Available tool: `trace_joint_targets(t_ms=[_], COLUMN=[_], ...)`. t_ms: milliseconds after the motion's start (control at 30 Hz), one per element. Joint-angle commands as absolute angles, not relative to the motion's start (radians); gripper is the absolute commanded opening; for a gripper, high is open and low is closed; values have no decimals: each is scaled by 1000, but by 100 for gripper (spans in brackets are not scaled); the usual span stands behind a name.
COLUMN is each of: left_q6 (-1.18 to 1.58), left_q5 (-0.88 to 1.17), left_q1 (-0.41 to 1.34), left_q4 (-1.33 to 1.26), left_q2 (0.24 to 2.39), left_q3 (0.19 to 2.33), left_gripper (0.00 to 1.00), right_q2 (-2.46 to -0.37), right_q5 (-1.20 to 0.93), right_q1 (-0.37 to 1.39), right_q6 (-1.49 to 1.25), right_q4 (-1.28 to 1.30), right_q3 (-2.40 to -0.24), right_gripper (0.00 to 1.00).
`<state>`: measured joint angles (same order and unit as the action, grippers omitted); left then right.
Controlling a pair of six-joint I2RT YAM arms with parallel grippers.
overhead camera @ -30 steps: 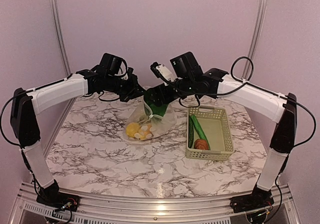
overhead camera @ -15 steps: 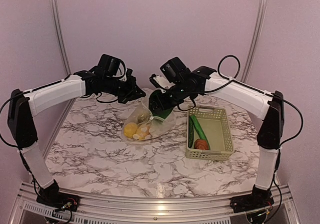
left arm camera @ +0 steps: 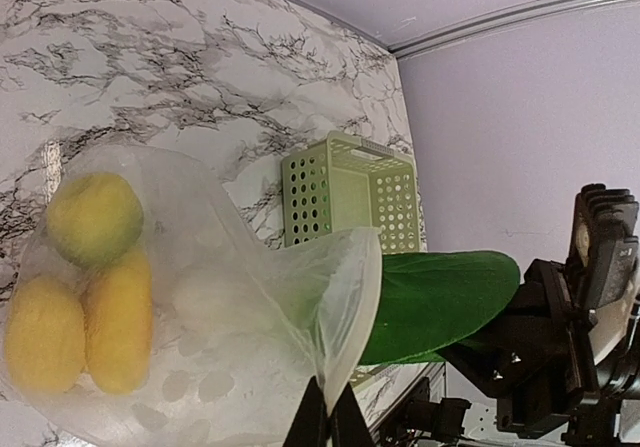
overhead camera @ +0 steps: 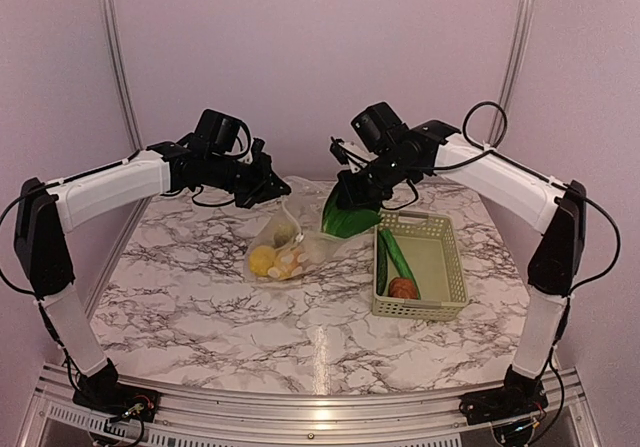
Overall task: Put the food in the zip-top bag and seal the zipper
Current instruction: Pick up the fake vegetable from the zipper food storage bag, then place the fake vegetable in the zipper food storage bag.
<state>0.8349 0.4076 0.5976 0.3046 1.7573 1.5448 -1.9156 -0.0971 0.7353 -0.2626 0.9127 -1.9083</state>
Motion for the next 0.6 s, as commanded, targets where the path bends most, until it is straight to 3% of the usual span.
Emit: trace_joint_targets(t_ms=[0, 567], left_q6=[839, 791], left_q5=[414, 420], left_q1=[604, 614], left_q4=[315, 355], left_q2=[1739, 1741], left_q3=[1559, 1600], left_gripper=[0, 0], right_q2=[-1772, -1867], right_q5=[-181, -484], right_q1=[718, 707], right_q6=[-331, -431], right_q4=[809, 545], right_q3=[-1857, -1729], right_gripper=[0, 0])
